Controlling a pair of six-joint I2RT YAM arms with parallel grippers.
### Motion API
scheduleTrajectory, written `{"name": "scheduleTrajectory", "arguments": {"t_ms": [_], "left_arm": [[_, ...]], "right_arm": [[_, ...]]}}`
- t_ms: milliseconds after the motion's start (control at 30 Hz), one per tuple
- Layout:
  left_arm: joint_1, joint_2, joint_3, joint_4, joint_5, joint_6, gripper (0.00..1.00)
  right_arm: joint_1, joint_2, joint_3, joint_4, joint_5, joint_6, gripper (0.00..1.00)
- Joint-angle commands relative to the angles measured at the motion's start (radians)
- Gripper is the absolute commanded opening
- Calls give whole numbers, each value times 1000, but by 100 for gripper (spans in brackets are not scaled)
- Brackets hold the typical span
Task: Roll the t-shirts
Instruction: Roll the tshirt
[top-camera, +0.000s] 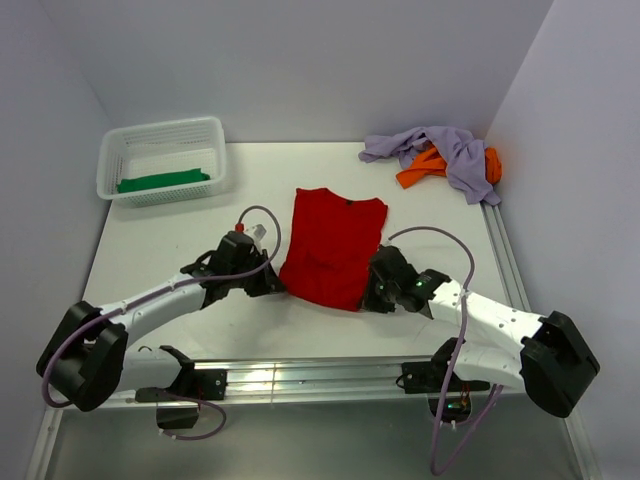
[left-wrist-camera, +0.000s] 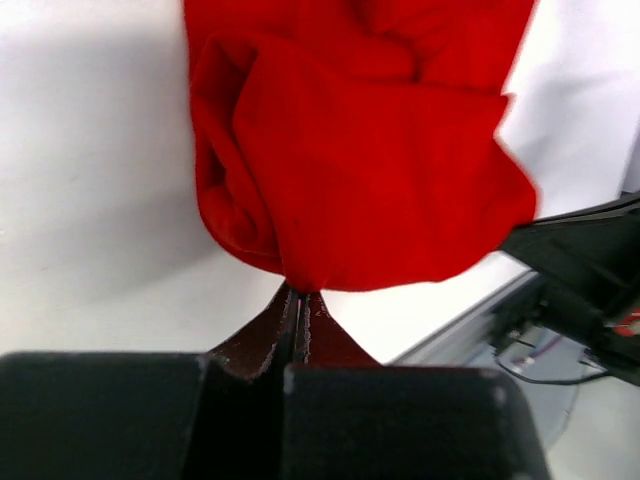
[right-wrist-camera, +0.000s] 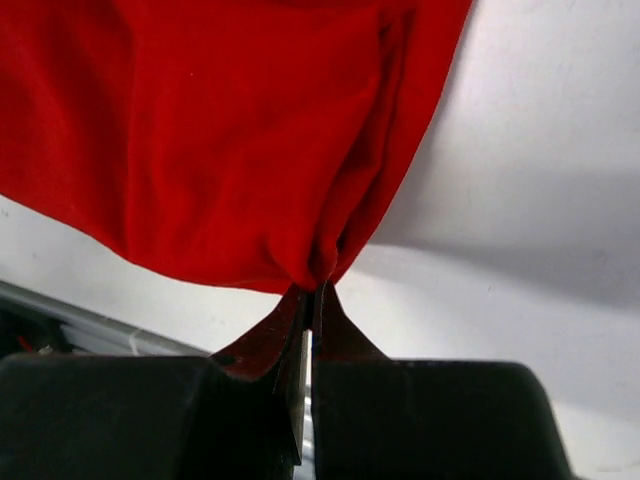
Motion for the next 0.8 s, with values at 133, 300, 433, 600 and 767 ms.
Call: {"name": "scheduleTrajectory", "arguments": {"t_ms": [133, 300, 433, 600, 767], "left_arm": [[5, 78, 189, -119, 113, -5, 0], [24, 179, 304, -174, 158, 7, 0], [50, 248, 370, -194, 190, 25, 0], [97, 325, 449, -209, 241, 36, 0], [125, 383, 526, -257, 264, 50, 0]], "right_arm": [[-35, 13, 87, -115, -133, 20, 0], [-149, 6, 89, -133, -219, -6, 0], [-251, 47, 113, -136, -280, -57, 0], [-309, 130, 197, -162, -319, -118, 0], [-360, 185, 265, -184, -323, -146, 0]]}}
